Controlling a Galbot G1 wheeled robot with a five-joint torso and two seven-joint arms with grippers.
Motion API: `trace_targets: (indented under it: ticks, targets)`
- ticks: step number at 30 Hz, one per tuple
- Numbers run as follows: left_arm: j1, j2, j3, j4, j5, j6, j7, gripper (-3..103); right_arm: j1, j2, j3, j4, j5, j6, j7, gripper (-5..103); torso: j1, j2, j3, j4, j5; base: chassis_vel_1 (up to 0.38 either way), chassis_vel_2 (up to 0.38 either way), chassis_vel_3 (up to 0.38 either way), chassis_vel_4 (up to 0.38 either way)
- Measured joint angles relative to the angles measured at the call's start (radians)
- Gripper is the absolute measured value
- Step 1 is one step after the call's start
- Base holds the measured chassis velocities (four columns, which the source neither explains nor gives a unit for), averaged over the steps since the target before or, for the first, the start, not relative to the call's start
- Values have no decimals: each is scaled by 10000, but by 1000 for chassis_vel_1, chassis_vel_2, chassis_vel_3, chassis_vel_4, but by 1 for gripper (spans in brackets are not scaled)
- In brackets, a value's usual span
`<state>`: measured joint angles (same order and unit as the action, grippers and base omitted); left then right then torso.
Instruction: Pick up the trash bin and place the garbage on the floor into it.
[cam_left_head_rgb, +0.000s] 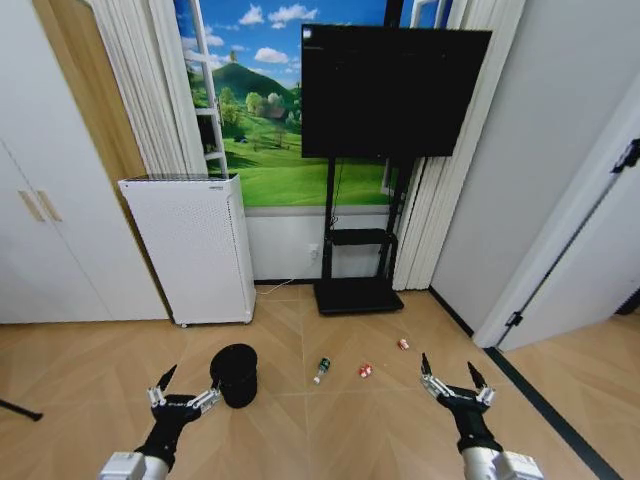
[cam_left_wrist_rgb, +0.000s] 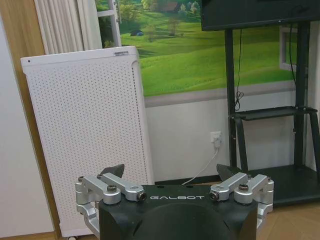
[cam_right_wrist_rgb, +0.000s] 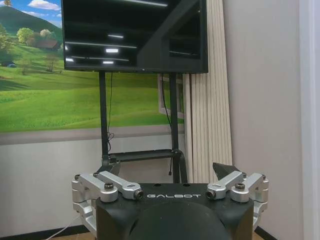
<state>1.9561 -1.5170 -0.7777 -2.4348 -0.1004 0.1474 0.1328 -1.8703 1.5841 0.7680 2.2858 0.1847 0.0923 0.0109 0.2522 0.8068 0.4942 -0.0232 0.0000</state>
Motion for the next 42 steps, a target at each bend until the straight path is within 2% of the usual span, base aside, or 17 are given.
trace_targets:
  ticks: [12, 17, 22, 24, 26, 28, 31, 42]
  targets:
    - [-20, -36, 2, 101, 26, -27, 3, 100, 70, -68, 11, -82, 54, 26, 0, 100, 2, -1, 3, 0, 1, -248, 245, 243, -255]
    - [6, -25, 44, 114, -25, -9, -50, 100, 253, -96, 23, -283, -8, 693, 80, 100, 8, -2, 4, 0, -1, -371, 373, 384, -358]
    - [-3, -27, 2, 216, -21, -195, -46, 100, 291, -142, 61, -326, -72, 813, 72, 100, 18, -6, 8, 3, 5, -276, 303, 294, -264]
    - [-9, -33, -15, 262, 45, -242, -39, 100, 284, -159, 55, -343, -85, 847, 55, 100, 17, -6, 7, -3, -7, -195, 148, 116, -128]
    - [-9, -42, -19, 267, 105, -243, -41, 100, 276, -165, 42, -355, -94, 855, 42, 100, 15, -8, 5, 1, 4, -97, 113, 36, -21]
    - [-18, -56, -4, 309, 147, -253, -41, 100, 228, -163, 1, -371, -134, 876, 5, 100, -15, -68, -30, 2, -8, 3, -28, -22, -4]
    - [-27, -79, 31, 340, 155, -301, -24, 100, 188, -153, -29, -376, -145, 879, -3, 100, -74, -179, -92, 4, 3, 64, -63, -77, 40]
    - [-65, -110, 10, 495, 134, -515, 58, 100, 158, -183, 0, -497, -241, 1071, 83, 100, -278, -703, -382, 3, 0, 32, -28, -28, 25]
